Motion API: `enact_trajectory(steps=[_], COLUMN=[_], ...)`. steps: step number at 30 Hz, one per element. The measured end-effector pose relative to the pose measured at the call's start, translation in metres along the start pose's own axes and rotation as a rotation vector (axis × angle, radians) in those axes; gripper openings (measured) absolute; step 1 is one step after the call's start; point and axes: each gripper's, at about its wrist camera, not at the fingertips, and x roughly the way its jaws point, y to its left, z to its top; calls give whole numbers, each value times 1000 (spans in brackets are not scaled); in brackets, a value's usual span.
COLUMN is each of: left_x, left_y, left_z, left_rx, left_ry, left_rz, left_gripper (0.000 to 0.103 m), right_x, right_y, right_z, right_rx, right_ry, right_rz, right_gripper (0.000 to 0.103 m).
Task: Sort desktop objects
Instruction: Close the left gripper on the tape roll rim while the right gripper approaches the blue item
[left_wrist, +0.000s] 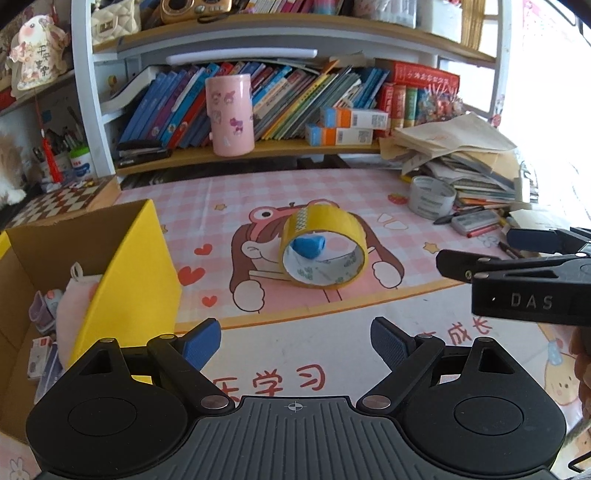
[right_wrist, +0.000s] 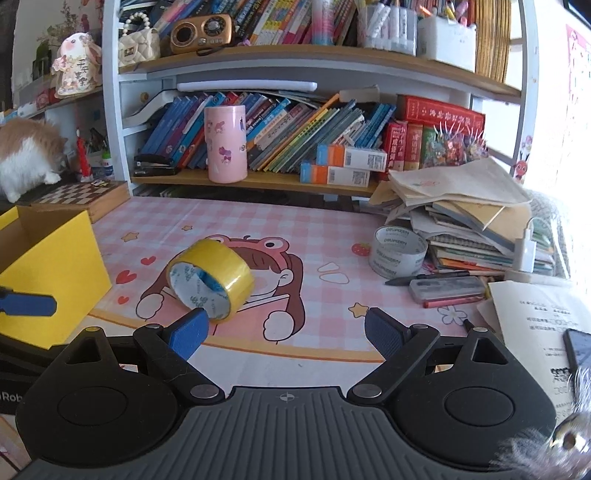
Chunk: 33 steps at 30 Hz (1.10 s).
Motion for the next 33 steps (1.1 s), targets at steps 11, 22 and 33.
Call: enact_trajectory(steps=[11, 22, 33], left_x=[30, 77, 132], left_y=[2, -10, -4], left_z=[19, 40, 47], left_rx=[-3, 95, 73], left_ry=[21, 10, 37], left_rz=[25, 41, 99], left_gripper=[91, 90, 55], right_x=[19, 24, 25], right_y=[-24, -37, -41], right_z=[6, 8, 5], right_rx=[55, 86, 91], right_ry=[6, -2, 21], right_rz=[20, 2, 1], right_gripper=[91, 91, 91])
